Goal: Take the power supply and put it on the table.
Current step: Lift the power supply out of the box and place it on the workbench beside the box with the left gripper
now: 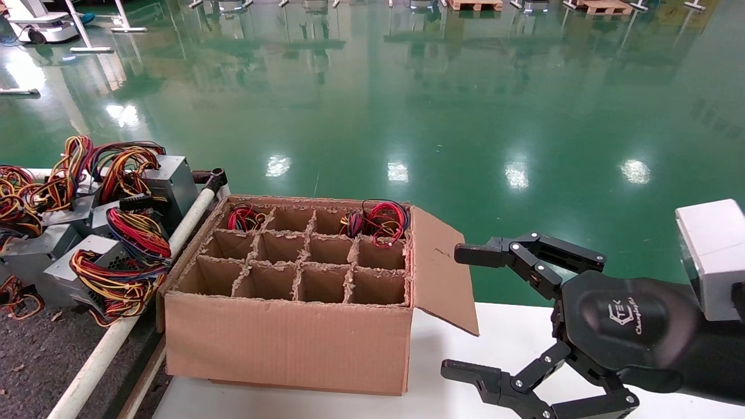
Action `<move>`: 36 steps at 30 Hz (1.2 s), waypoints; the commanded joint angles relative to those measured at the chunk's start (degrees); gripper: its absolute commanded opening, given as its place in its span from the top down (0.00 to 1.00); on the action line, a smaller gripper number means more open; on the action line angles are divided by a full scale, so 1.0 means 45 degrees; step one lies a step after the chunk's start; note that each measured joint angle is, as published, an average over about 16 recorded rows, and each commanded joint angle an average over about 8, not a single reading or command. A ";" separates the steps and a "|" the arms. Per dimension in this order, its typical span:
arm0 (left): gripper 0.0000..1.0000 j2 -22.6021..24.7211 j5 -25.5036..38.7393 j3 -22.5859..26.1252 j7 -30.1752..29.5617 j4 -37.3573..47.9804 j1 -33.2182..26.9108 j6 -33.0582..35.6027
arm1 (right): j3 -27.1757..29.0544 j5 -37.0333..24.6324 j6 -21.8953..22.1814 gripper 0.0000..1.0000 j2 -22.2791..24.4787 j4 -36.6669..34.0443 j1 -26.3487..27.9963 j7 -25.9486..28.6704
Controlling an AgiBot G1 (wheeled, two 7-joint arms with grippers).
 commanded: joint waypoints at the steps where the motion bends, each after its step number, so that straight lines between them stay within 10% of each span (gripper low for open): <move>1: 1.00 0.0094 -0.0068 -0.0072 0.0160 0.0228 0.0165 0.0019 | 0.0000 0.0000 0.0000 0.00 0.0000 0.0000 0.0000 0.0000; 26: 1.00 0.0657 0.0036 -0.0083 0.1743 0.2569 0.0338 0.0131 | -0.0001 0.0000 0.0000 0.00 0.0000 0.0000 0.0000 0.0000; 34: 0.05 0.0918 0.0223 0.0145 0.1871 0.3011 -0.0061 -0.0042 | -0.0001 0.0001 0.0000 0.00 0.0000 0.0000 0.0000 0.0000; 36: 0.00 0.0985 0.0243 0.0189 0.1882 0.3112 -0.0169 -0.0115 | -0.0001 0.0001 0.0000 0.00 0.0000 0.0000 0.0000 0.0000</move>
